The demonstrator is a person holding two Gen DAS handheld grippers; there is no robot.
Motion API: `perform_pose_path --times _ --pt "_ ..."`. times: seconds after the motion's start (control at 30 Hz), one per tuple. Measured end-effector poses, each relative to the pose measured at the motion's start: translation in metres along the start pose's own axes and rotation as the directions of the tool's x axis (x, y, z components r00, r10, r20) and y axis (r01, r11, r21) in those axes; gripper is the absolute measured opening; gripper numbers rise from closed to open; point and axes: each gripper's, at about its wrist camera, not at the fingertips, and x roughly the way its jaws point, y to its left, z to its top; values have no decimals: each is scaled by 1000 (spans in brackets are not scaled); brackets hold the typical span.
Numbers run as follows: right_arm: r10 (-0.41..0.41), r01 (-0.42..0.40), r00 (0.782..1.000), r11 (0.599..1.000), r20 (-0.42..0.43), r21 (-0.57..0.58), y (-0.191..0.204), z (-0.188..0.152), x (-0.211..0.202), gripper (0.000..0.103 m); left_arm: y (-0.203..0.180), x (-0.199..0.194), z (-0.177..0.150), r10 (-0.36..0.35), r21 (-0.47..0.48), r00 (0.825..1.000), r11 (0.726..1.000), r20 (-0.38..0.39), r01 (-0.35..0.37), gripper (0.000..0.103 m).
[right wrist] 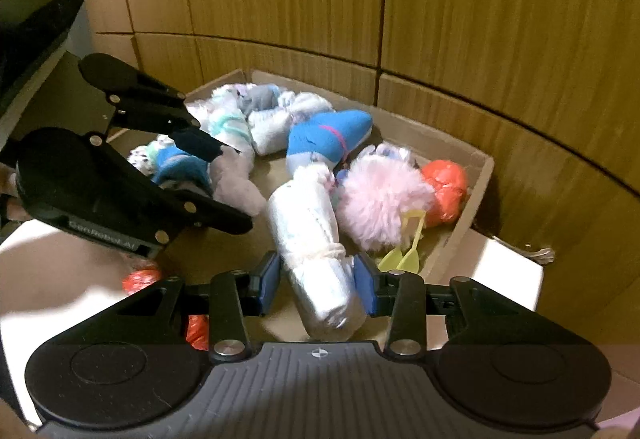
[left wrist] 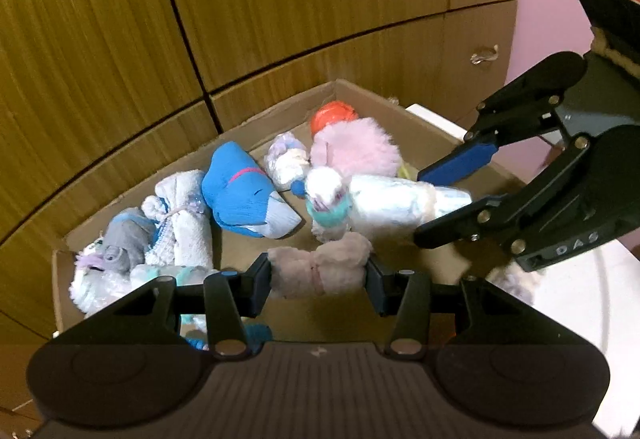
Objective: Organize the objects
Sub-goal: 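Carry both bundles into the box and lower them beside the pink toy, then open both tools and withdraw them toward the remaining pile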
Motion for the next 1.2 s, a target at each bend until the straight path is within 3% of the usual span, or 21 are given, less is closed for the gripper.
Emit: perform_pose_path --times 0.37,0.8,0.87,1.0,1.2 --pt "-32 32 999 999 4 -12 -14 19 30 43 18 26 9 32 -100 999 994 -16 -33 45" --pt "-60 60 998 998 -2 -10 -18 24 41 44 16 25 6 59 -123 998 990 -31 -62 46" --pt "-70 70 998 997 -1 -19 -16 24 41 47 15 23 5 70 -121 997 990 -30 -73 52" --pt "-87 86 996 996 -8 -27 -14 21 41 53 15 19 5 72 -127 997 989 -34 -76 53" --pt "-90 89 996 996 -14 -28 -12 19 37 53 12 15 6 90 -121 995 988 -33 -94 60"
